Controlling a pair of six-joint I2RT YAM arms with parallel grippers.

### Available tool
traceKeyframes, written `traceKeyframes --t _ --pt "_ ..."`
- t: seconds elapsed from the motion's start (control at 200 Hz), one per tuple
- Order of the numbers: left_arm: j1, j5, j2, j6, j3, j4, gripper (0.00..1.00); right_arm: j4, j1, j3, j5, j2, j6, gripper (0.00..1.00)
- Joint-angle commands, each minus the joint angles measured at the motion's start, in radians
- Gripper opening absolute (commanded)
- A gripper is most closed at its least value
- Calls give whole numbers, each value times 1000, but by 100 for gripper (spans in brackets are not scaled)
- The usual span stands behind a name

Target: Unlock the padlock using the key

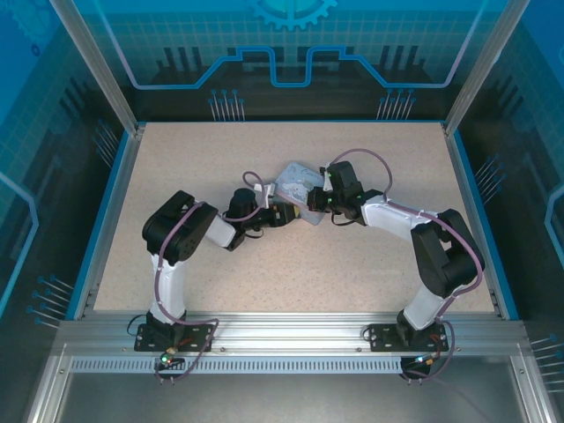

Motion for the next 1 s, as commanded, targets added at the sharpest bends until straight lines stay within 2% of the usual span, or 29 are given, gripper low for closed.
traceKeyframes --t 0.0,0.205,0.555,0.79,0.996 --pt "-22 30 -10 4 10 34 47 -76 10 -31 17 14 12 0" --pt "-37 14 -16 -43 -5 60 47 -70 10 -36 17 14 14 0" --pt "-65 -97 -5 -155 -4 84 47 -65 10 -44 18 2 19 0" --pt "-82 -195 -13 -195 -30 66 40 -64 10 -44 16 -1 21 0" --pt "-86 -268 -25 -238 -37 61 41 -61 13 -49 17 -3 28 0"
